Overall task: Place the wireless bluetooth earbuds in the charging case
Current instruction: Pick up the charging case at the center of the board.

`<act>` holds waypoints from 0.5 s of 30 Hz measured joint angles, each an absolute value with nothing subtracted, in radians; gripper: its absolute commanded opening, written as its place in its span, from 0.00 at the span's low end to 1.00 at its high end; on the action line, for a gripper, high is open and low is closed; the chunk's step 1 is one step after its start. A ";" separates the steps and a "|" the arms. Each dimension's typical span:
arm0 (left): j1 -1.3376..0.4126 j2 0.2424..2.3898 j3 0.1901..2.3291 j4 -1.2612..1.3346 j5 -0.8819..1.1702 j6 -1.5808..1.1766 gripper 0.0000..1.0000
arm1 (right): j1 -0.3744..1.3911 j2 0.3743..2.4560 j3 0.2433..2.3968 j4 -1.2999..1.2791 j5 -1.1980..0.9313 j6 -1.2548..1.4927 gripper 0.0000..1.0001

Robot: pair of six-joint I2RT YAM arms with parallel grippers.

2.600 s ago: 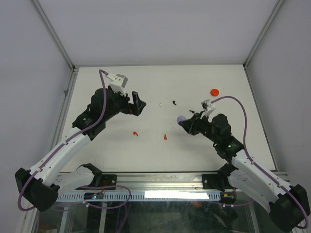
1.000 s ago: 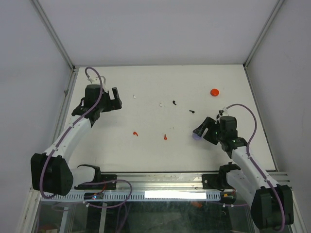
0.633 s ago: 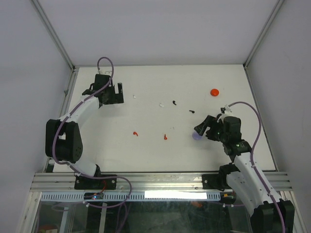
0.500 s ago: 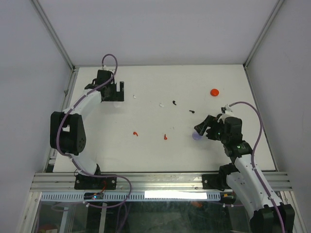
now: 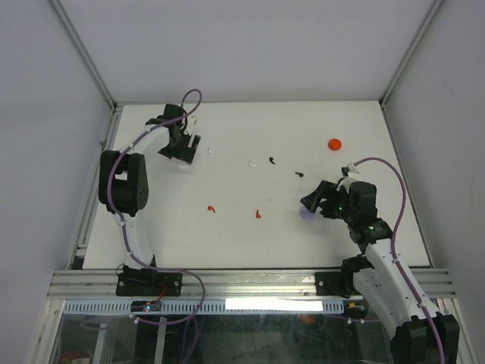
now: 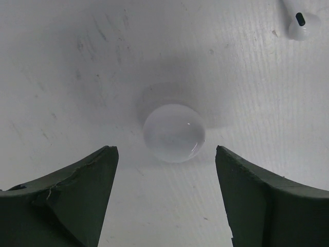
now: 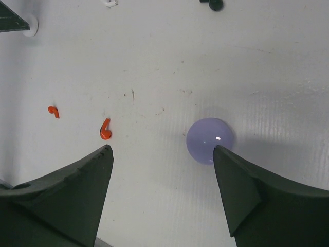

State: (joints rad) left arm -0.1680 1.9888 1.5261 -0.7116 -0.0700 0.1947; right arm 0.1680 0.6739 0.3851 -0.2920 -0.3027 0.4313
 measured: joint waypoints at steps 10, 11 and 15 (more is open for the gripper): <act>-0.168 2.094 1.615 -0.777 -0.034 0.225 0.67 | 0.168 0.677 0.385 -0.289 -0.304 0.424 0.82; -0.168 2.097 1.622 -0.780 -0.033 0.226 0.66 | 0.168 0.678 0.385 -0.289 -0.304 0.424 0.82; -0.168 2.126 1.650 -0.786 -0.024 0.225 0.59 | 0.168 0.685 0.385 -0.289 -0.304 0.424 0.82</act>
State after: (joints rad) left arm -0.1684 2.1262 1.6501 -0.7856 -0.0242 0.2253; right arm 0.1680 0.6846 0.3851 -0.2893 -0.3042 0.4236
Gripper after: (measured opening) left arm 0.639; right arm 0.817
